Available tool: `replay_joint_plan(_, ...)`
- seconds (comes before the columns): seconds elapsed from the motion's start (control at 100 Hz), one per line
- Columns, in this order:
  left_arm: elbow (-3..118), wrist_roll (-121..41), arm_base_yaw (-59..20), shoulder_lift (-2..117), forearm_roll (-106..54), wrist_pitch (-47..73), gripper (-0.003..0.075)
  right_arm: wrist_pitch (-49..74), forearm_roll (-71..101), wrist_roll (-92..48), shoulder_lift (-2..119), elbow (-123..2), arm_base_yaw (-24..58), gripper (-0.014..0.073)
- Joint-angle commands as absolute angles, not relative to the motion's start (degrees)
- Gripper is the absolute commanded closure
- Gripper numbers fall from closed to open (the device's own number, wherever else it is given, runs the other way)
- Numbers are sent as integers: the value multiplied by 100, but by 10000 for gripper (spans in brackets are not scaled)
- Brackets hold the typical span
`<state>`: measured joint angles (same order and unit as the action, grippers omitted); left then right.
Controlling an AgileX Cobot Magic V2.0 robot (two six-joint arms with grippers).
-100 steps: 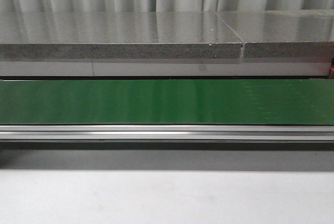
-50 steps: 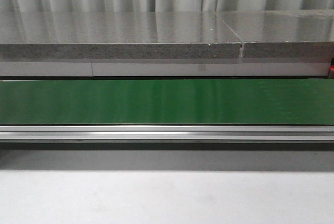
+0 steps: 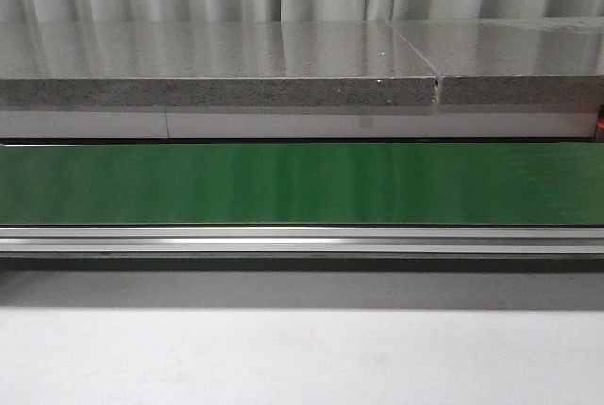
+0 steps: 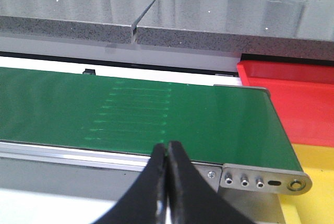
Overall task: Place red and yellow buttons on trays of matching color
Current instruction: 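Move the left gripper down over a red push-button and grasp it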
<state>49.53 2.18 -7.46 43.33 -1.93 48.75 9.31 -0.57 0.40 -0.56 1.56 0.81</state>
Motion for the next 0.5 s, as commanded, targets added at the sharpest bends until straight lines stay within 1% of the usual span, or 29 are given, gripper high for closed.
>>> replay_joint_plan(0.0,5159,233,-744,4598,-257,4632,739,461,-83,47,-152,94,85,662)
replay_joint_plan(0.23,5159,399,-744,5276,-334,4874,738,461,-83,47,-152,94,85,662)
replay_joint_plan(0.28,5159,486,-744,5386,-385,4885,726,461,-83,47,-152,94,85,662)
replay_joint_plan(0.33,5159,486,-744,5461,-409,4898,693,461,-83,47,-152,94,85,662)
replay_joint_plan(0.4,5159,486,-744,5562,-424,4908,620,461,-83,47,-152,94,85,662)
replay_joint_plan(0.49,5159,486,-744,5616,-433,4912,484,461,-83,47,-152,94,85,662)
